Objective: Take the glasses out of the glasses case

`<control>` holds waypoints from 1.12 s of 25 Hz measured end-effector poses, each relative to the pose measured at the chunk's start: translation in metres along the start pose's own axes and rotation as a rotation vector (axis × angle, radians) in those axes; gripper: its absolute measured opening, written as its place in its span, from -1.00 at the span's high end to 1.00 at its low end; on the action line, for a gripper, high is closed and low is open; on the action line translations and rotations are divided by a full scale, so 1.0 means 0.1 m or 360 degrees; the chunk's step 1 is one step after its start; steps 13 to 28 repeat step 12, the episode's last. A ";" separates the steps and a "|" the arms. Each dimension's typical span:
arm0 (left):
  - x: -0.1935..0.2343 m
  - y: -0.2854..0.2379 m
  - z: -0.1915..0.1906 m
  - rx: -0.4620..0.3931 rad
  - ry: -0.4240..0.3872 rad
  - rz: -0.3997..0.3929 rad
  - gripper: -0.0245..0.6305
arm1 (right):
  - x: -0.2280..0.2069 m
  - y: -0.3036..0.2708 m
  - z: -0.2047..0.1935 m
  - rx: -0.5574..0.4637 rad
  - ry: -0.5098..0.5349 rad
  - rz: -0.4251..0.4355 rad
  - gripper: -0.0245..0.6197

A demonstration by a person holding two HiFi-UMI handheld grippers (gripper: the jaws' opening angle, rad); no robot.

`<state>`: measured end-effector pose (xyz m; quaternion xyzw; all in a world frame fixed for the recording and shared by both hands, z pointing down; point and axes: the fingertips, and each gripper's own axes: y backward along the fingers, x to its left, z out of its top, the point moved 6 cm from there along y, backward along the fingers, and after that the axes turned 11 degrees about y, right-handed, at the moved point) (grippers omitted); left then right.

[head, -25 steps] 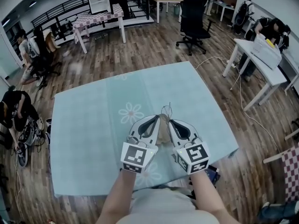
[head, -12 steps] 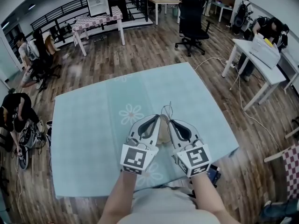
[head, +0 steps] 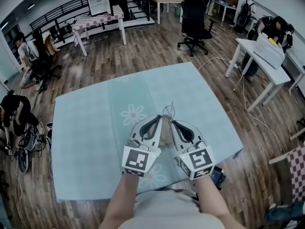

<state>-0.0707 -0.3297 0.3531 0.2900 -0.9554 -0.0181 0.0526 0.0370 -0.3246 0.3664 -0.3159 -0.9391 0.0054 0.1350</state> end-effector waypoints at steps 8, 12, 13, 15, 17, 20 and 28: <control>-0.01 0.02 0.01 -0.0015 0.0002 -0.0012 0.90 | 0.03 0.02 0.00 0.0011 0.0002 -0.0007 0.89; -0.05 0.06 0.00 -0.0021 0.0000 -0.0019 0.90 | 0.06 0.07 -0.03 0.0011 0.0003 -0.0012 0.89; -0.05 0.06 0.00 -0.0021 0.0000 -0.0019 0.90 | 0.06 0.07 -0.03 0.0011 0.0003 -0.0012 0.89; -0.05 0.06 0.00 -0.0021 0.0000 -0.0019 0.90 | 0.06 0.07 -0.03 0.0011 0.0003 -0.0012 0.89; -0.05 0.06 0.00 -0.0021 0.0000 -0.0019 0.90 | 0.06 0.07 -0.03 0.0011 0.0003 -0.0012 0.89; -0.05 0.06 0.00 -0.0021 0.0000 -0.0019 0.90 | 0.06 0.07 -0.03 0.0011 0.0003 -0.0012 0.89; -0.05 0.06 0.00 -0.0021 0.0000 -0.0019 0.90 | 0.06 0.07 -0.03 0.0011 0.0003 -0.0012 0.89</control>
